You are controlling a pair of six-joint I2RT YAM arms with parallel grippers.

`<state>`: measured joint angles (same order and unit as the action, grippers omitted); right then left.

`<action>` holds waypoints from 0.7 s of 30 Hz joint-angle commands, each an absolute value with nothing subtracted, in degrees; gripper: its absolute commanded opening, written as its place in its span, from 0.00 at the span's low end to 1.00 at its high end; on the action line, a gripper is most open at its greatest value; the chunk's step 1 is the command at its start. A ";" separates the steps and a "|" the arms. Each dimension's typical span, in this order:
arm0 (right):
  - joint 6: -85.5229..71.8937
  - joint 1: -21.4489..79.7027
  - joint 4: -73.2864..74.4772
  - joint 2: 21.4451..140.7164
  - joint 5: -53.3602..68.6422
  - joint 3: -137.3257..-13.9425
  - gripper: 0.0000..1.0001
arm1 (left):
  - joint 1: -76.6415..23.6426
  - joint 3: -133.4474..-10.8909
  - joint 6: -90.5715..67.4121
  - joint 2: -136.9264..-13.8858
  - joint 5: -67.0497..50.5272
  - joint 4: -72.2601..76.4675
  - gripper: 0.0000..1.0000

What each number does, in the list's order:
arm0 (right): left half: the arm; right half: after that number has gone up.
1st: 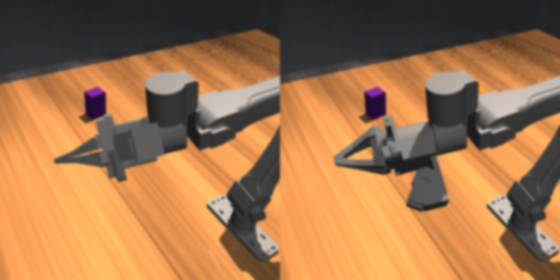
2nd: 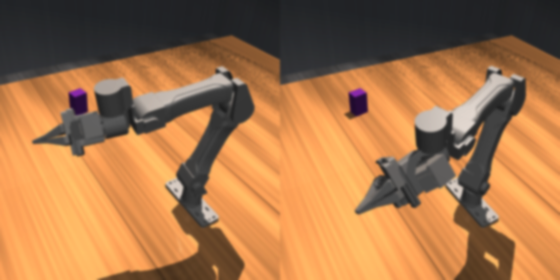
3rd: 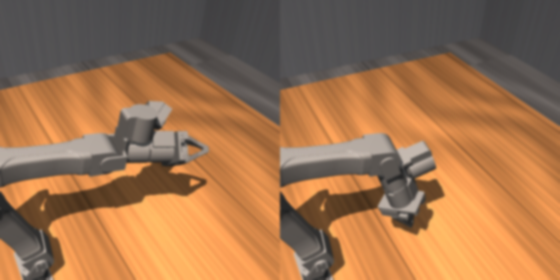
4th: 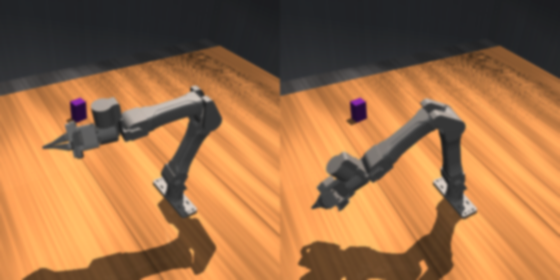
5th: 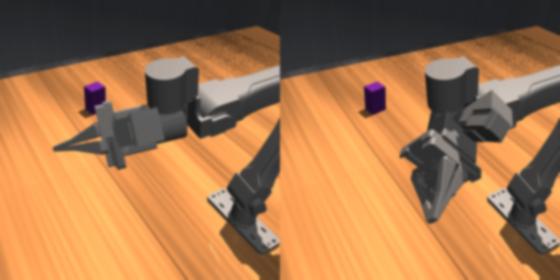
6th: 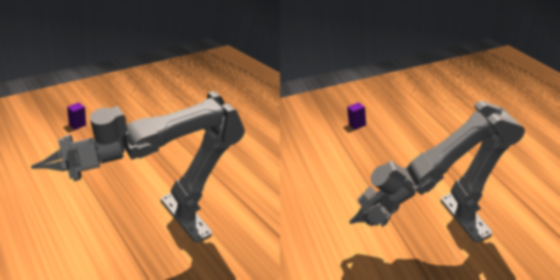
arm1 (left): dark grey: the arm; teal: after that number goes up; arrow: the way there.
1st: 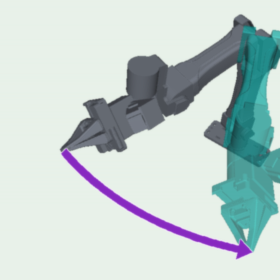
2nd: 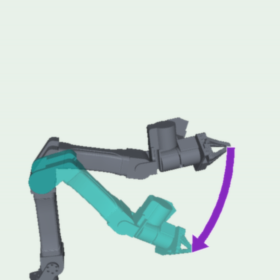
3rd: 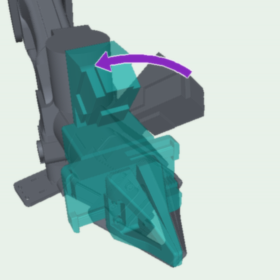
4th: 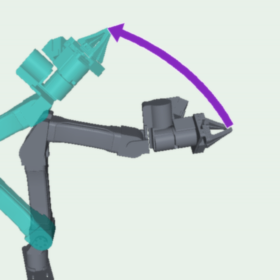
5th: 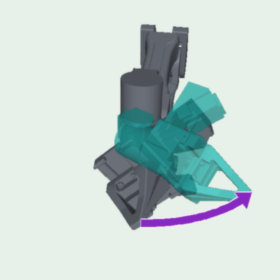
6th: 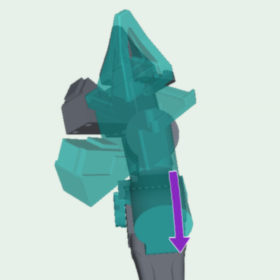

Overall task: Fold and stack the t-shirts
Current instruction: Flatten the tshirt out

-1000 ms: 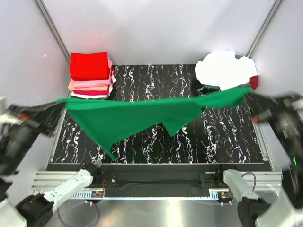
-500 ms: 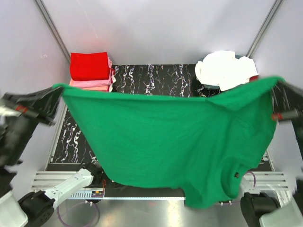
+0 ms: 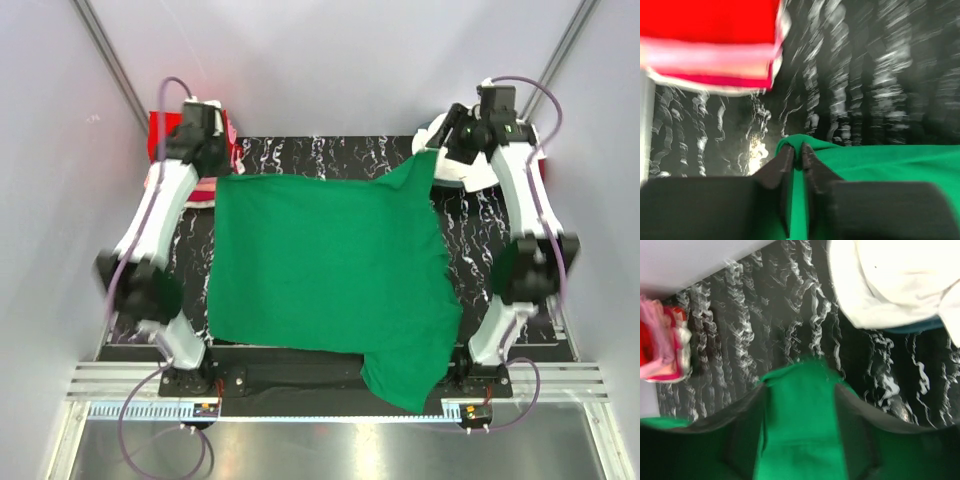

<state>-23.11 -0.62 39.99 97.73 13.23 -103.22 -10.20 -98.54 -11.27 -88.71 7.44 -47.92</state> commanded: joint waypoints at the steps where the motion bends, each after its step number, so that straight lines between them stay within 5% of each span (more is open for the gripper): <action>1: -19.70 -0.35 44.85 109.74 14.15 -123.82 0.69 | -5.63 -105.78 -12.66 -102.61 0.36 -48.58 0.22; 2: -19.25 -0.35 46.65 112.39 14.93 -127.58 0.76 | -5.63 -113.56 -13.35 -109.36 0.35 -54.17 0.45; 7: -18.90 1.93 47.65 111.81 17.58 -129.23 0.82 | -6.24 -113.58 -16.17 -107.25 0.35 -54.52 0.99; 16: -24.43 10.63 35.18 98.26 18.10 -95.49 0.75 | -6.59 -85.19 -17.05 -83.35 -1.75 -49.14 0.99; 21: -28.21 12.22 33.75 105.18 20.39 -95.09 0.64 | -6.59 -73.84 -15.29 -73.14 -3.08 -47.55 0.99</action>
